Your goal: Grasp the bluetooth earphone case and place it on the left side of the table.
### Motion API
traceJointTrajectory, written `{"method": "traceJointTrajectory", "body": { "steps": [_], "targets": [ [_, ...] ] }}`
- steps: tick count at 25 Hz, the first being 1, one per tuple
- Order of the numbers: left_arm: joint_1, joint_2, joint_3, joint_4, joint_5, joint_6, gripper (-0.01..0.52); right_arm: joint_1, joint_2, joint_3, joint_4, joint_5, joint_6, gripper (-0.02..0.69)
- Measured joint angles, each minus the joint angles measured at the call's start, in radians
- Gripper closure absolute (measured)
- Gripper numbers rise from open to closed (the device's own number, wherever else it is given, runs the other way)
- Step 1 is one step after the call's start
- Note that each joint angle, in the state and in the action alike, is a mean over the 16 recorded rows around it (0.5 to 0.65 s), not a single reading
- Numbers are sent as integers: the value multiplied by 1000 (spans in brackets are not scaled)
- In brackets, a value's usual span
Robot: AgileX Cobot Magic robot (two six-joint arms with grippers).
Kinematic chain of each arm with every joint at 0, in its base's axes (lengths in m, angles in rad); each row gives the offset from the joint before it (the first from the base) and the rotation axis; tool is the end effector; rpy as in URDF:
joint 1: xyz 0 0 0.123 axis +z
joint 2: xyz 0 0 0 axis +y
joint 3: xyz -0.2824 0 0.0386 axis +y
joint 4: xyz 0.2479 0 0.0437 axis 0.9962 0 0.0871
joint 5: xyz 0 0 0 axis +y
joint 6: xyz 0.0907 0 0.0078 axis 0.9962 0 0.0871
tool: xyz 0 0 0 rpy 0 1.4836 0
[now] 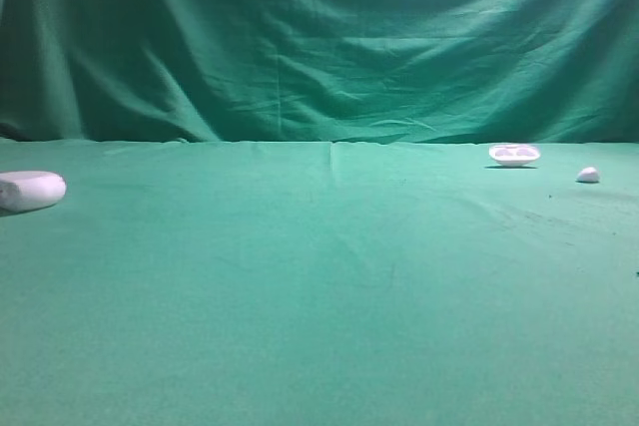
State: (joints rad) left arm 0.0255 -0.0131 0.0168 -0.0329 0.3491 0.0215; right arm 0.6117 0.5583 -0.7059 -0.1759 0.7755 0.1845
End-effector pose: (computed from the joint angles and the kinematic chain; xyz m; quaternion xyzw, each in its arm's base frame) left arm 0.0530 0.0003 0.1767 -0.0105 0.7944 0.0004 0.6073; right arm 0.0862 0.0468 0.3390 -0.2075 0.8421 0.1124 0.4850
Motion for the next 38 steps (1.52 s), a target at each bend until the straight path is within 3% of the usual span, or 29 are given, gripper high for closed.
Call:
{"method": "traceJointTrajectory", "body": {
  "steps": [13,28,38],
  "targets": [
    [0,0,0,0,0,0,514,-30,-157,153,10,-59,-4,665],
    [0,0,0,0,0,0,514,-427,-456,594,35,-400,-13,665],
    [0,0,0,0,0,0,514,-540,-568,731,50,-419,-13,665]
  ]
}}
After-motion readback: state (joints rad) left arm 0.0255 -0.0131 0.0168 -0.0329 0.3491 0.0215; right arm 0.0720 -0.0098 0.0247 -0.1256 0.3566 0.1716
